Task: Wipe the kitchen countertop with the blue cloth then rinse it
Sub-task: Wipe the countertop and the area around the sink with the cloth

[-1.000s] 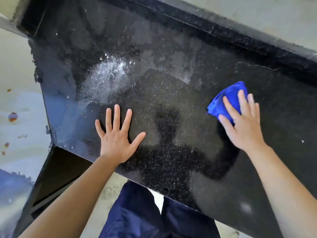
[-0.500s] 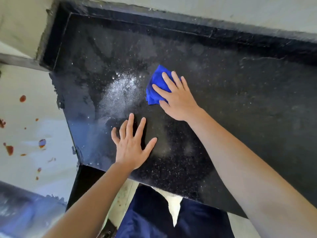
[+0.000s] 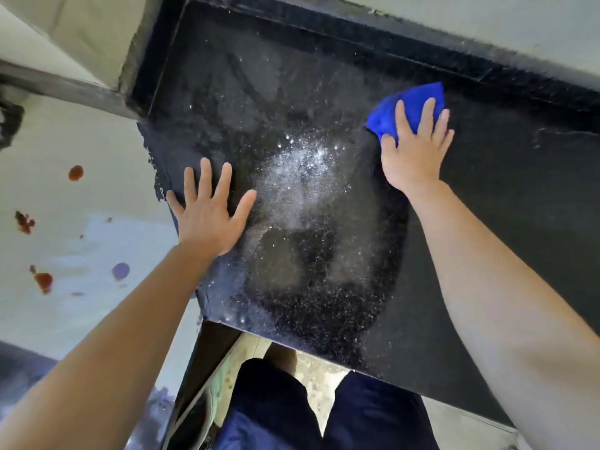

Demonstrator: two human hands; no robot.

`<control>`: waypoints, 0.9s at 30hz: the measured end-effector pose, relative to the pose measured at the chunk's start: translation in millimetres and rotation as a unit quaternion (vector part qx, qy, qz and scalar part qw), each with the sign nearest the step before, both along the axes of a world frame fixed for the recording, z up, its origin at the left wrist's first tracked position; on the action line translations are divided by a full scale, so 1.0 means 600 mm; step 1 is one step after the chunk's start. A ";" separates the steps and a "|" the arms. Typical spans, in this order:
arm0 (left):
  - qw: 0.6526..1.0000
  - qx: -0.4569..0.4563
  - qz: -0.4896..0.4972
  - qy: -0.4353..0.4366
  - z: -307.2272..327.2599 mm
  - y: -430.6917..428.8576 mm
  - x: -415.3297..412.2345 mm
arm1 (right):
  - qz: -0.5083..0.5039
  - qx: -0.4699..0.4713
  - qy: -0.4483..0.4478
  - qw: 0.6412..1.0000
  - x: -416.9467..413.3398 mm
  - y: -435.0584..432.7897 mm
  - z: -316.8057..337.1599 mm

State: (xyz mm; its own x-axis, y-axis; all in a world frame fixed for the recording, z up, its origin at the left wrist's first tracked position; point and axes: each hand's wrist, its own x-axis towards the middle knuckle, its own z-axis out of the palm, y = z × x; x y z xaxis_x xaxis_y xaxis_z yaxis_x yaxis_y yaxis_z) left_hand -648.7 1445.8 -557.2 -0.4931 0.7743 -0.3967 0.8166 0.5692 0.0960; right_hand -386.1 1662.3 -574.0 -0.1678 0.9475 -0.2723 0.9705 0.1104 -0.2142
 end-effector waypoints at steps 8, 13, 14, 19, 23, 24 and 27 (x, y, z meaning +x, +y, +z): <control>0.999 0.035 0.023 -0.018 -0.005 -0.005 0.001 | 0.333 -0.019 0.021 0.943 -0.020 -0.112 0.009; 0.999 0.035 0.006 -0.011 -0.015 -0.009 0.000 | 0.134 -0.010 -0.022 0.991 0.140 -0.005 0.019; 1.000 0.030 0.003 -0.007 -0.017 -0.010 -0.001 | 0.079 -0.017 -0.045 0.996 0.153 0.023 0.020; 1.000 0.025 0.004 -0.003 -0.020 -0.007 -0.003 | -0.139 -0.041 -0.036 0.989 0.022 0.086 0.024; 1.000 0.024 0.008 -0.005 -0.020 -0.006 0.000 | -0.033 -0.021 -0.003 0.999 -0.105 0.060 0.020; 1.000 0.022 0.008 -0.006 -0.019 -0.005 -0.001 | 0.024 -0.017 0.001 1.000 -0.126 0.047 0.020; 1.000 0.019 0.002 0.004 -0.012 -0.004 -0.007 | 0.188 -0.002 -0.013 0.982 -0.136 0.012 0.017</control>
State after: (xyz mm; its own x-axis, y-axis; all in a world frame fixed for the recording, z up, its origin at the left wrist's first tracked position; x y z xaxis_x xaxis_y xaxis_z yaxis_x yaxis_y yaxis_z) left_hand -652.6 1443.3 -564.5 -0.4993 0.7866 -0.3633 0.8154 0.5683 0.1099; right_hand -467.8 1669.8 -564.1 -0.4994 0.8185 -0.2841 0.8660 0.4619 -0.1917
